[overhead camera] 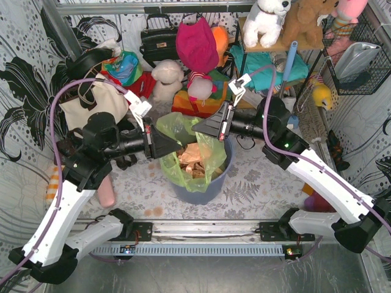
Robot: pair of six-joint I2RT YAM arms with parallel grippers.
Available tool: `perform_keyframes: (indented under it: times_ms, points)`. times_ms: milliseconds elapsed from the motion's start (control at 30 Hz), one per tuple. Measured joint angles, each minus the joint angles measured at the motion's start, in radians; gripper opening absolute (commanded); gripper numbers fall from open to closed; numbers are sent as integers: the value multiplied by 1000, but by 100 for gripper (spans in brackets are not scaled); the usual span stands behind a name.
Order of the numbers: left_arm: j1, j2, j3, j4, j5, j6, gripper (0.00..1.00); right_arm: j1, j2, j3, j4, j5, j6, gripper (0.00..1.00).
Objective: Tie the trash bag
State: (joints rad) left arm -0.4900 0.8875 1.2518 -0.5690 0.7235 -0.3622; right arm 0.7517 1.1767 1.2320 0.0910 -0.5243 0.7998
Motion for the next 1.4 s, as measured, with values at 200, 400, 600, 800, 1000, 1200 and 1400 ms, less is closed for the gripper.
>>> perform_keyframes:
  times_ms: [200,400,600,800,1000,1200,1400]
  points:
    - [0,14,64,30,-171,-43,0,0,-3,60,-8,117,-56,0]
    - [0,44,85,83,-298,-52,0,0,-15,135,-51,263,-164,0]
    - [0,98,89,151,-324,-45,0,0,-23,172,-78,354,-260,0]
    - [0,131,89,185,-336,-28,0,0,-23,184,-95,399,-317,0]
    - [0,100,75,147,-370,-23,0,0,-22,185,-73,306,-315,0]
    - [0,-35,21,51,-389,-23,0,0,-21,146,30,95,-234,0]
    - [0,-149,-93,-67,-344,-25,0,0,-43,-24,83,-48,-128,0]
